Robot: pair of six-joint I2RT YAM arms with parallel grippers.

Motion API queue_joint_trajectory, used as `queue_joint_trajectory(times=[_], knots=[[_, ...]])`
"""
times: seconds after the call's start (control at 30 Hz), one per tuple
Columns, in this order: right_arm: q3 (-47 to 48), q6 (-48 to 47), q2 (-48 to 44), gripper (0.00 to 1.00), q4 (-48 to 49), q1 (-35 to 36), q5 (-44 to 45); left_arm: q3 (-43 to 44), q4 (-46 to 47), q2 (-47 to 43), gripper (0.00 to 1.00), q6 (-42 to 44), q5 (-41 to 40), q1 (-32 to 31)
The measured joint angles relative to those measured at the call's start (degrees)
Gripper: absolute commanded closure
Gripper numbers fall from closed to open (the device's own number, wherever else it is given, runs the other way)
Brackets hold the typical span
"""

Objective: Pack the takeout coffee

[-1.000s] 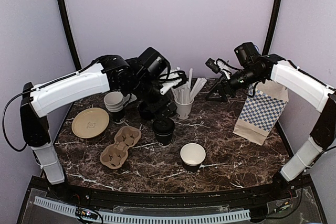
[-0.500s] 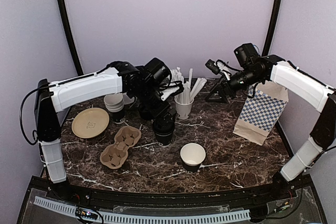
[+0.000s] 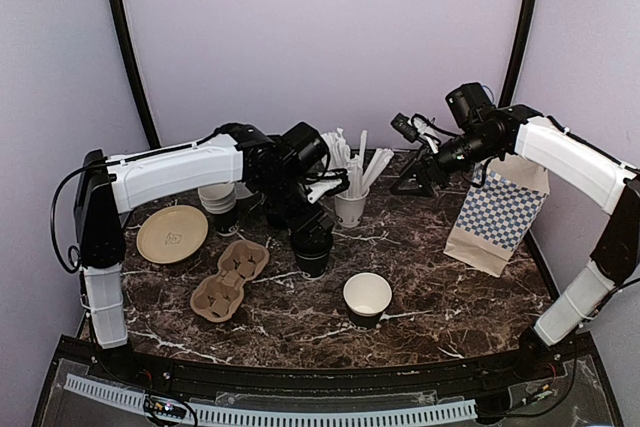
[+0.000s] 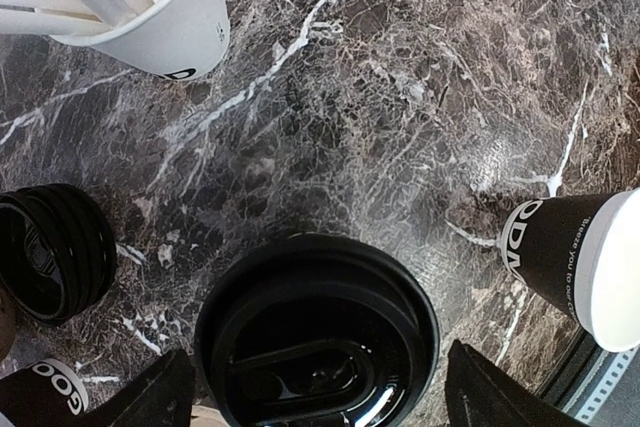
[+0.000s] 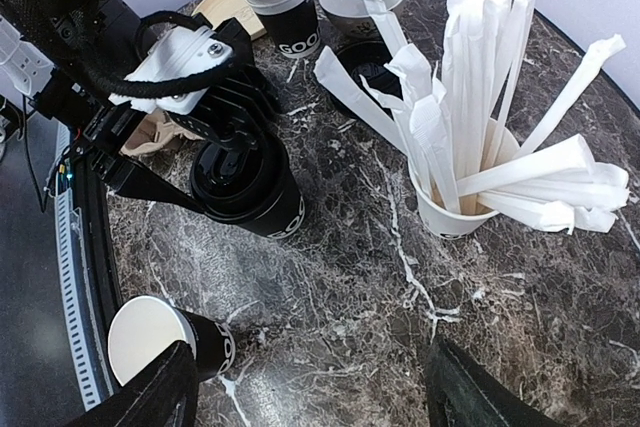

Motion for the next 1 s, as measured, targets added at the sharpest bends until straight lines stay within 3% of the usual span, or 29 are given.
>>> queue_joint_trajectory(times=[0.27,0.6,1.0], knots=[[-0.33,-0.02,0.02,0.22,-0.02,0.00,0.00,0.00,-1.49,1.29,0.17,-0.02,0.07,-0.02],[-0.50,-0.02,0.02,0.22,0.00,0.00,0.00,0.02,-2.21,1.44,0.33,-0.07,-0.07,0.00],[-0.57,-0.07,-0.02,0.22,0.00,0.00,0.00,0.26,-8.24,-3.23,0.33,-3.10,-6.29,0.02]])
